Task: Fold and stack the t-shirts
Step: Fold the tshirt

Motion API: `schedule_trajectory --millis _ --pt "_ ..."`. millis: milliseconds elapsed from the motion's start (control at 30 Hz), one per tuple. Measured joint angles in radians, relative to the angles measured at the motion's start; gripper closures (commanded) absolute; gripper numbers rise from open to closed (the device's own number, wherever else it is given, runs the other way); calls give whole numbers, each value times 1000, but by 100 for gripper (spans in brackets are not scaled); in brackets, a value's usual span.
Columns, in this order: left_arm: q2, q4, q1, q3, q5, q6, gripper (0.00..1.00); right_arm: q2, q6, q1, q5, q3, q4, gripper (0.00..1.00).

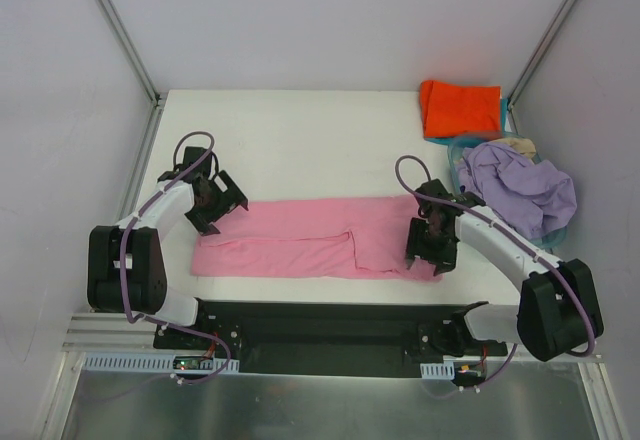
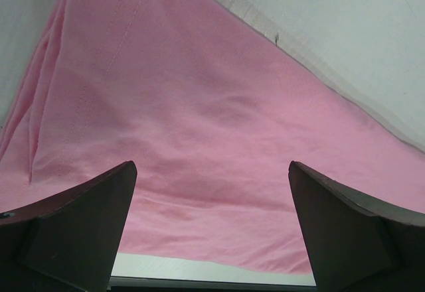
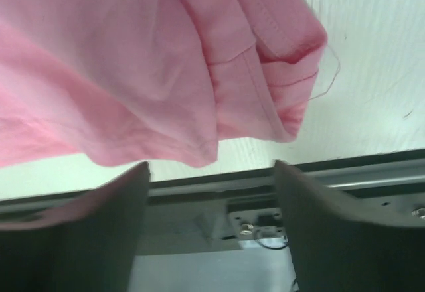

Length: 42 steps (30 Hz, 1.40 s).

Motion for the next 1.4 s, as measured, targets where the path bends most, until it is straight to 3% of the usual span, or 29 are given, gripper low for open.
schedule_trajectory --millis 200,433,800,967,1033,1233,1300,1400 --pt "-14 0 0 0 15 1 1 -2 -28 0 -14 43 -16 1" --pt "-40 1 0 4 54 14 1 -32 -53 0 -225 96 129 3" --pt "50 26 -1 4 89 28 1 342 -33 -53 -380 118 294 3" --pt "67 53 -17 -13 116 13 1 570 -53 -145 -472 370 232 3" --pt "73 66 -34 -18 122 -3 1 703 -80 -168 -486 557 182 3" --pt "98 99 -139 -29 150 -65 1 1133 -160 -196 -472 1302 74 3" --pt "102 126 -215 -35 210 -92 1 1271 -163 -206 -489 1535 119 3" --pt "121 153 -355 -30 306 -98 1 1310 -110 -223 -531 1559 295 3"
